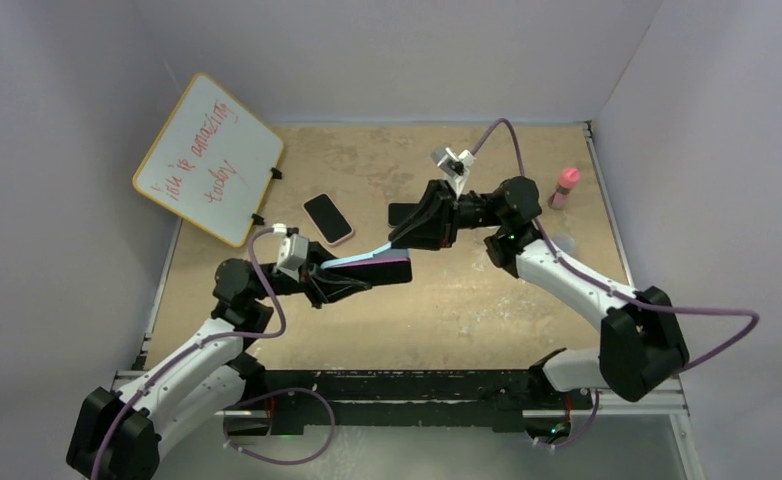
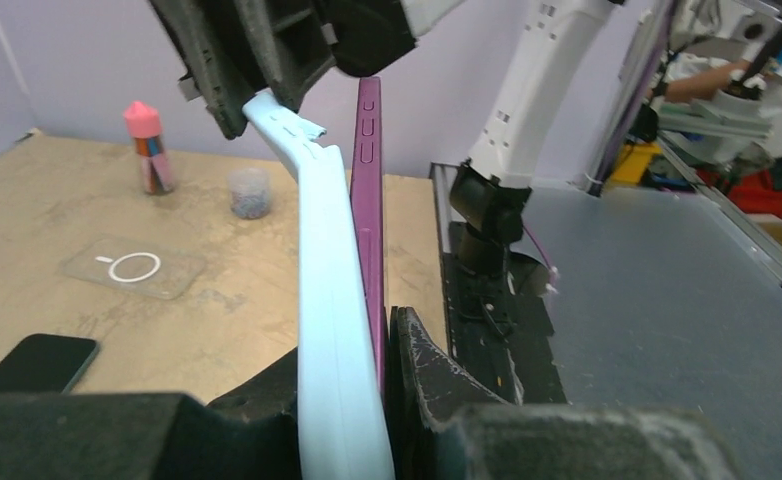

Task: Take the phone out of the phone case
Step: Remove the phone case from the phone.

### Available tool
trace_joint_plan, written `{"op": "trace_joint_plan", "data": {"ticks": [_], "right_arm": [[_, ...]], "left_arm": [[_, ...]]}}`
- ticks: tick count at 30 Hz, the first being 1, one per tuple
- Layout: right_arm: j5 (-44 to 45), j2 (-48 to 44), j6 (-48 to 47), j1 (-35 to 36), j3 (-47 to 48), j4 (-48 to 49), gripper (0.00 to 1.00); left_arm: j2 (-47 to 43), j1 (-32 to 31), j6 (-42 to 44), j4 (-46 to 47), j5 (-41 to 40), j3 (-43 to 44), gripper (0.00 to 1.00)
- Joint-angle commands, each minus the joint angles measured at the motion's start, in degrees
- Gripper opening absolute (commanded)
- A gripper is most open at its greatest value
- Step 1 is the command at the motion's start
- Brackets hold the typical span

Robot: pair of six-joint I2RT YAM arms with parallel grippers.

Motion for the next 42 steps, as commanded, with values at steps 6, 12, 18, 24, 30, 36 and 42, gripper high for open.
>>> {"op": "trace_joint_plan", "data": {"ticks": [6,12,18,24,30,36,42], "right_arm": [[6.62,-0.40,-28.58,0.72,1.11,-33.49,0.26],[5.84,-1.50,-25.56,0.68,-1.59,-29.52,0.38],[6.72,-2.24,-19.67,0.69,-5.14,-21.36,0.41],[9.12,-2.91,-10.67,0.71,-8.96,-9.47,0.45],[13.51,-3.03,-2.58,0.70,-11.99,1.46,0.46],[16.71,-1.37,7.83,1.08,-14.35,15.27,0.47],[20.03,-0.28,9.28,3.38,-14.60,17.19,0.47]], "left_arm": [[-4.33,-2.65,-2.74,16.20,-16.11,0.62,0.00],[-5.06,-2.73,-8.34,21.03,-27.36,-5.19,0.00],[-2.05,-2.69,-14.44,29.26,-33.76,-8.55,0.00],[0.76,-2.81,-18.02,32.39,-38.00,-9.86,0.00],[0.63,-2.97,-19.48,31.11,-42.18,-11.53,0.00],[2.61,-3.70,-20.69,31.89,-44.55,-12.33,0.00],[6.41,-6.24,-20.61,33.77,-46.16,-11.79,0.00]]}}
